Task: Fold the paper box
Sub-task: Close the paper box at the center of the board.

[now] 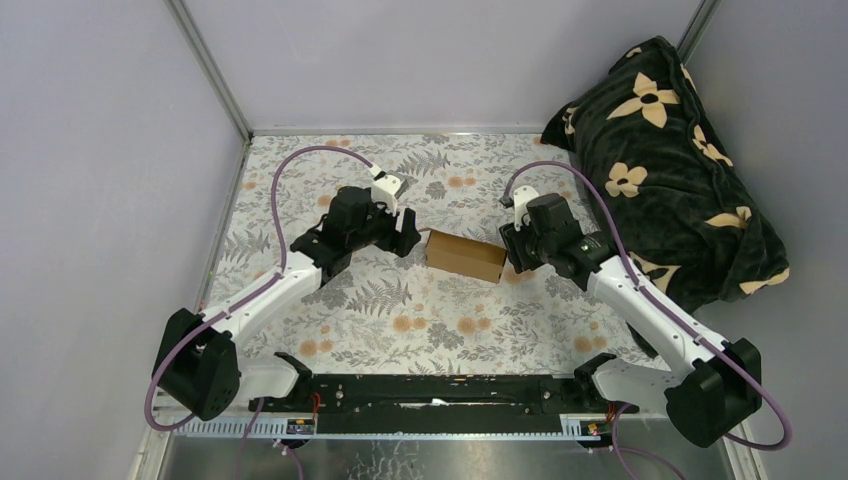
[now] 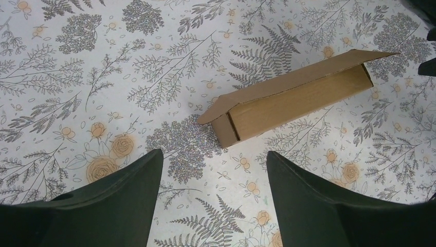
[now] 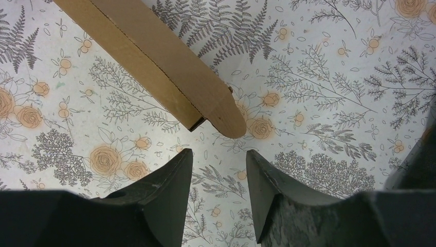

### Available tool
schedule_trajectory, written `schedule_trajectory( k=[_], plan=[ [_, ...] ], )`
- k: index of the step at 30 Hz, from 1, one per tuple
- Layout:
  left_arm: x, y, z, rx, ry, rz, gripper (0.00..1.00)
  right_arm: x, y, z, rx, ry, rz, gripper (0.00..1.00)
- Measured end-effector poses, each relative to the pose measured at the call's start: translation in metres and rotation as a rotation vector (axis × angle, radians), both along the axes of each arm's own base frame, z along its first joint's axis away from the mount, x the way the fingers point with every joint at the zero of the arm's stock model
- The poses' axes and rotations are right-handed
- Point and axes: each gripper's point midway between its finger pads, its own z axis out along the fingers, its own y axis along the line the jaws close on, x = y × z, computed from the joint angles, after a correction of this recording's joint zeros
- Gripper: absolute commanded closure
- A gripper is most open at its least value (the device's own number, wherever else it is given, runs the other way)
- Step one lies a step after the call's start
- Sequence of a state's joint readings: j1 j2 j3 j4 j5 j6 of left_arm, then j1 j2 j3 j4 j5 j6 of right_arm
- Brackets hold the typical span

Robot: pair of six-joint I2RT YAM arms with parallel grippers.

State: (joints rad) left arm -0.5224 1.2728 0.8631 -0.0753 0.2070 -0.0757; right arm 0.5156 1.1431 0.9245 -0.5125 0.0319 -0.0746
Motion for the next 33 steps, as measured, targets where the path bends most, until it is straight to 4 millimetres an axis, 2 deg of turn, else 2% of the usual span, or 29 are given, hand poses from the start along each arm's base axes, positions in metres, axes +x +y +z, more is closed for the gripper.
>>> schedule_trajectory(
  k=[6, 33],
  plan=[
    [0.0, -0.001, 0.001, -0.002, 0.0, -0.004, 0.21, 0.002, 0.003, -0.004, 0.001, 0.012, 0.007, 0.5],
    [0.002, -0.004, -0.003, 0.0, 0.013, -0.014, 0.24, 0.02, 0.008, -0.023, -0.029, 0.022, -0.002, 0.66]
  ],
)
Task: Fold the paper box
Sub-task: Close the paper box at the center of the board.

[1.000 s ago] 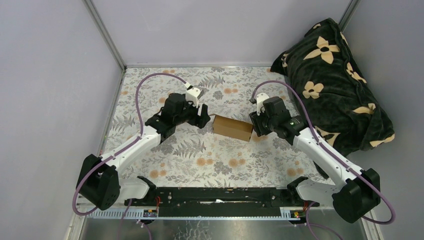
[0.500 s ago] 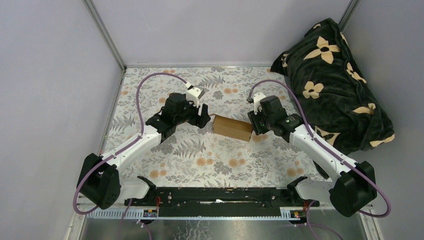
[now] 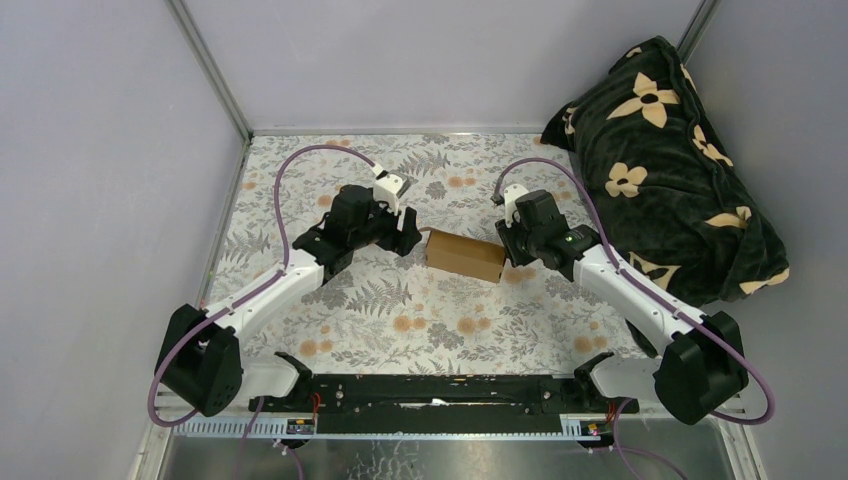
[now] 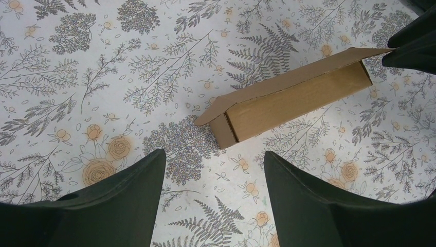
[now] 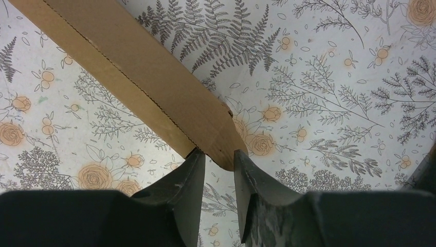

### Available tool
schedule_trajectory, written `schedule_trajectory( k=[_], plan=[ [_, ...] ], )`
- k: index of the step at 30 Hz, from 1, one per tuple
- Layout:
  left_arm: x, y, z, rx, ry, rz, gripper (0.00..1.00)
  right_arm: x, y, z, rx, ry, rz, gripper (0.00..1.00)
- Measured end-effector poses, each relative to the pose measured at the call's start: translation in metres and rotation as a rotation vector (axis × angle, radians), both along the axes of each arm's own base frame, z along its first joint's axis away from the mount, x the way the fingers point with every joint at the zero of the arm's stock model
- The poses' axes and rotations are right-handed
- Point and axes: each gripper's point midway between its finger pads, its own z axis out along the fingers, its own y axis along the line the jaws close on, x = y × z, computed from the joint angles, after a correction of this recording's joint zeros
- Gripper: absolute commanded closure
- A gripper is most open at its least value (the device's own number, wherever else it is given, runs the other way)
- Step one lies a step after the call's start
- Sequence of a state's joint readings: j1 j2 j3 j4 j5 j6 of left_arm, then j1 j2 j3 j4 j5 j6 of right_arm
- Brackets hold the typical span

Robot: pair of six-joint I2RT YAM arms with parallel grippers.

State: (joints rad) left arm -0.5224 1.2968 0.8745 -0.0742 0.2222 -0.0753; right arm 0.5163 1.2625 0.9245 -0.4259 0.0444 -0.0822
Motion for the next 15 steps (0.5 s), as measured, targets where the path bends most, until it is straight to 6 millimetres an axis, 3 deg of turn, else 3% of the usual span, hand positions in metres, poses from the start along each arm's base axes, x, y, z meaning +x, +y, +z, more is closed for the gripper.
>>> schedule_trajectory(
  k=[11, 15],
  plan=[
    [0.001, -0.0021, 0.0031, -0.006, -0.003, -0.007, 0.25, 0.0047, -0.0012, 0.0024, -0.005, -0.022, -0.013, 0.69],
    [0.0002, -0.0031, 0.0025, -0.006, -0.001, -0.011, 0.25, 0.0051, -0.002, 0.0024, -0.008, -0.024, -0.016, 0.63]
  ],
)
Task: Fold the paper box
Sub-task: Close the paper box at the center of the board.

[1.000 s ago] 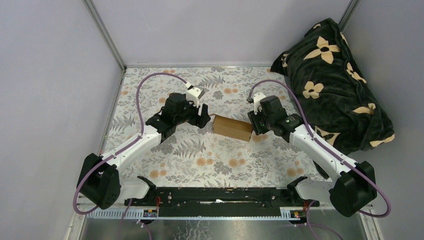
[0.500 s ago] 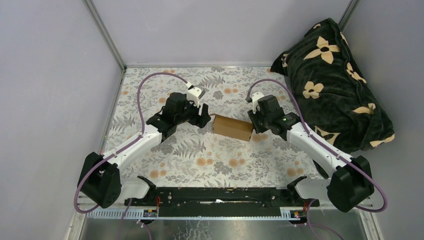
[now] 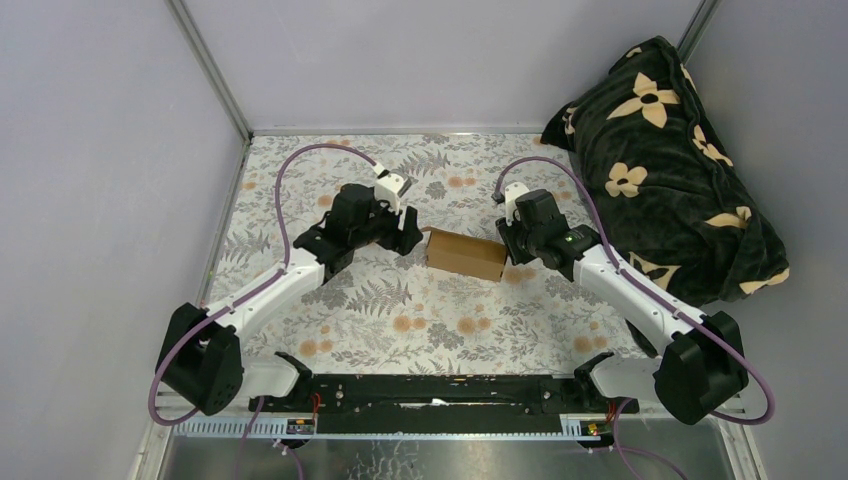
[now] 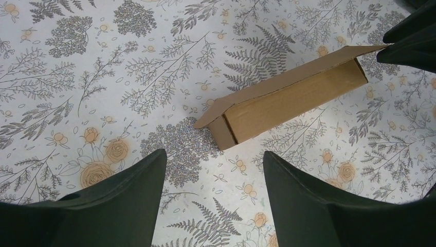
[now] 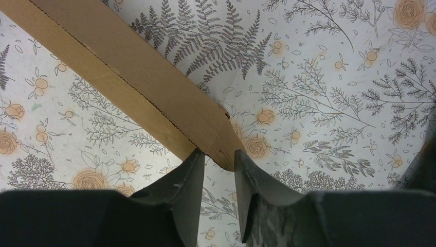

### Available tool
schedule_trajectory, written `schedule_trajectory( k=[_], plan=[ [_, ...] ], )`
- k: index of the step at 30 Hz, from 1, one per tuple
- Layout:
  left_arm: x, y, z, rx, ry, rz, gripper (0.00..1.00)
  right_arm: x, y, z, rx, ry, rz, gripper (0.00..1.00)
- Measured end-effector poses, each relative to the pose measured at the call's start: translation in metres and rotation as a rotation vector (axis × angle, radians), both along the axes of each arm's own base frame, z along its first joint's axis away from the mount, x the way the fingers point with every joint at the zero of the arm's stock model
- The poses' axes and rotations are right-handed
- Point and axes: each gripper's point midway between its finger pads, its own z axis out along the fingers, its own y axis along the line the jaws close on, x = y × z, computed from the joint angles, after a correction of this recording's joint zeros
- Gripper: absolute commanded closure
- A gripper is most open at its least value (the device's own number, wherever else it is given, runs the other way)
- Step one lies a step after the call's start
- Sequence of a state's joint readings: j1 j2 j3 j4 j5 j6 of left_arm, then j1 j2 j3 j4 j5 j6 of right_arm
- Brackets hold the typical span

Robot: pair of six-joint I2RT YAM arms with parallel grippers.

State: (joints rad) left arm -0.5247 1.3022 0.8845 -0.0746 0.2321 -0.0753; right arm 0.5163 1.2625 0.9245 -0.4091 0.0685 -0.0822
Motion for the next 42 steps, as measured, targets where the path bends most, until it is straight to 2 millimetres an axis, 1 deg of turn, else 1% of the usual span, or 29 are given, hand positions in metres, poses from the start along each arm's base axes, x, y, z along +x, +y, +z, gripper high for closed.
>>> schedule_trajectory(
  k=[7, 14, 21, 32, 36, 42],
  plan=[
    [-0.006, -0.008, -0.003, 0.006, 0.006, -0.025, 0.25, 0.0, 0.0, 0.0, -0.001, -0.002, -0.002, 0.64],
    [-0.008, -0.009, -0.004, 0.017, 0.007, -0.026, 0.25, 0.002, -0.004, 0.004, -0.01, -0.02, -0.017, 0.7],
    [-0.011, -0.009, -0.005, 0.03, 0.009, -0.025, 0.21, 0.003, -0.007, 0.007, -0.018, -0.035, -0.03, 0.74],
    [-0.014, -0.011, -0.005, 0.035, 0.013, -0.036, 0.2, 0.004, -0.007, 0.008, -0.016, -0.038, -0.03, 0.74],
    [-0.012, -0.013, -0.006, 0.042, 0.015, -0.038, 0.2, 0.004, -0.007, 0.008, -0.016, -0.039, -0.031, 0.73],
    [-0.004, -0.015, -0.016, 0.088, 0.012, -0.021, 0.26, 0.004, -0.007, 0.008, -0.016, -0.039, -0.03, 0.73]
  ],
)
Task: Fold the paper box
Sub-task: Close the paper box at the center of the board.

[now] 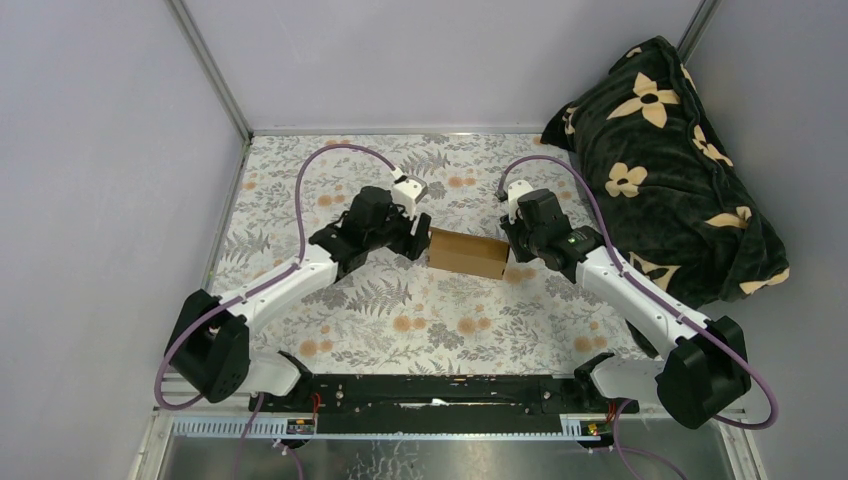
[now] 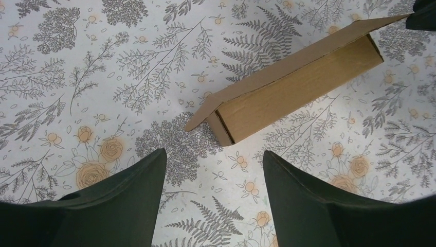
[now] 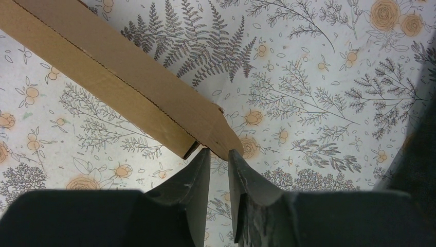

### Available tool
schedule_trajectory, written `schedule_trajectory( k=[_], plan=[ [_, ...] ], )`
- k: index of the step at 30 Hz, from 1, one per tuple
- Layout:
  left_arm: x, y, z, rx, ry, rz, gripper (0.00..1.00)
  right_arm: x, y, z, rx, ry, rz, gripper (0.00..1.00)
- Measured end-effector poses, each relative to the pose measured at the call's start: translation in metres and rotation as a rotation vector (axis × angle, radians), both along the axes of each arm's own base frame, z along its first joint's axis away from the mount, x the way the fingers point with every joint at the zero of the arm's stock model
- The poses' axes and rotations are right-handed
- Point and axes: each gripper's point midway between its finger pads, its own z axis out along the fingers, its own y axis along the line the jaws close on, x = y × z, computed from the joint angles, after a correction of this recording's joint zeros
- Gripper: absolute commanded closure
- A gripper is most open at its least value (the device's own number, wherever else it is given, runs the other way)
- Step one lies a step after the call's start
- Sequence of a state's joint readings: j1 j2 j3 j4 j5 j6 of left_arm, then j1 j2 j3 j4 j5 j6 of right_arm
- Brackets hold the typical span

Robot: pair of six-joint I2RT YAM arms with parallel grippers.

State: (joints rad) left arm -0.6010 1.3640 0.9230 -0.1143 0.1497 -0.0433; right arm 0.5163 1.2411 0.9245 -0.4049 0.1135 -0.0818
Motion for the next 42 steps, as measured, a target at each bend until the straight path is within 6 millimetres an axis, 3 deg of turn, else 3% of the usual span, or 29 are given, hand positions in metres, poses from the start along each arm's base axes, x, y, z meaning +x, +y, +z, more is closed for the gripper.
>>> schedule_trajectory(
  k=[8, 13, 19, 27, 33, 42],
  plan=[
    [0.011, 0.0, -0.012, 0.049, 0.001, 0.011, 0.35, 0.002, 0.001, 0.0, 0.002, -0.003, 0.0, 0.73],
    [0.015, 0.001, -0.019, 0.076, 0.001, 0.011, 0.36, 0.003, 0.002, 0.001, 0.005, -0.009, 0.0, 0.73],
    [0.022, 0.0, -0.016, 0.088, -0.018, 0.014, 0.37, 0.003, 0.002, 0.001, 0.007, -0.01, -0.001, 0.73],
    [0.029, -0.004, -0.02, 0.1, -0.02, 0.005, 0.53, 0.004, 0.002, 0.001, 0.009, -0.014, -0.002, 0.73],
    [0.029, -0.006, -0.026, 0.111, -0.006, -0.002, 0.55, 0.004, 0.002, 0.0, 0.007, -0.01, -0.002, 0.73],
    [0.034, -0.011, -0.019, 0.096, -0.019, -0.011, 0.6, 0.005, 0.001, -0.002, 0.003, -0.003, -0.004, 0.73]
  ],
)
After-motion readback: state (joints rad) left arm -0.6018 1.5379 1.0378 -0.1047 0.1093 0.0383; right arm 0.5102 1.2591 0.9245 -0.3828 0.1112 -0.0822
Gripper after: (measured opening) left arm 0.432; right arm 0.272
